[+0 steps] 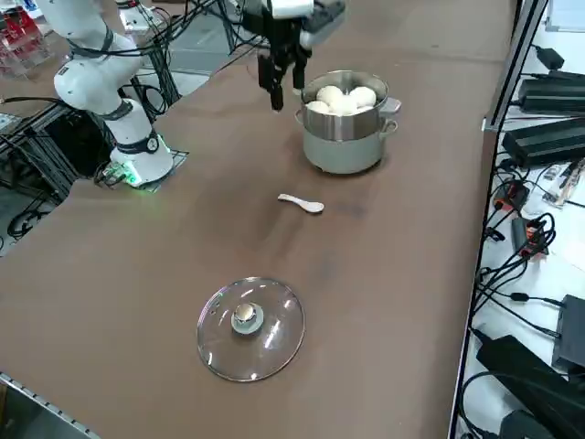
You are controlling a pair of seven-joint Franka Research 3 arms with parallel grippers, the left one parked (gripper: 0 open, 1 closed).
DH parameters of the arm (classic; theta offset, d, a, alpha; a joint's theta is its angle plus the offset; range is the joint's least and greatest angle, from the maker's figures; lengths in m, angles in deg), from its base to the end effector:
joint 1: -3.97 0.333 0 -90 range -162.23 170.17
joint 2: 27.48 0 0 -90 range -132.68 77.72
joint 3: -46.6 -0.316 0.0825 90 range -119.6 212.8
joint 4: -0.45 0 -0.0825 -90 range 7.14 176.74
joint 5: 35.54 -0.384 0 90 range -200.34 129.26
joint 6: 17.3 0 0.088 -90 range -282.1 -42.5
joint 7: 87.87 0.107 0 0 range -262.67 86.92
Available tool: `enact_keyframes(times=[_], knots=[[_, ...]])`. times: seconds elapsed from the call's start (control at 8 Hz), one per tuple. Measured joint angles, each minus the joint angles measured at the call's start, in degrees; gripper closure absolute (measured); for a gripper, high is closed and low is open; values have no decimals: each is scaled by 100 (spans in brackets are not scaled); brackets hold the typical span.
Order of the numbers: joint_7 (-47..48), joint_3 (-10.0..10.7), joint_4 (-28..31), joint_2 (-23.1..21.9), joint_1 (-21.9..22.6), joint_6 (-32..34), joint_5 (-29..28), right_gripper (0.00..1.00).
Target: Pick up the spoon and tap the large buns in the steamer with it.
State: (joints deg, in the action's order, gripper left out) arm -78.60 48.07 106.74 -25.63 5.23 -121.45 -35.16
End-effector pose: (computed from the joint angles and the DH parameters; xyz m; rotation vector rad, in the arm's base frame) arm 0.5636 -0.0025 0.4922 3.1166 -0.2556 -0.1077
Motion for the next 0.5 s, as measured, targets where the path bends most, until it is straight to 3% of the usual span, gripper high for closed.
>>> enact_keyframes(times=[0.5], knots=[[91,24,1396,77,-15,-1855,-7,0]])
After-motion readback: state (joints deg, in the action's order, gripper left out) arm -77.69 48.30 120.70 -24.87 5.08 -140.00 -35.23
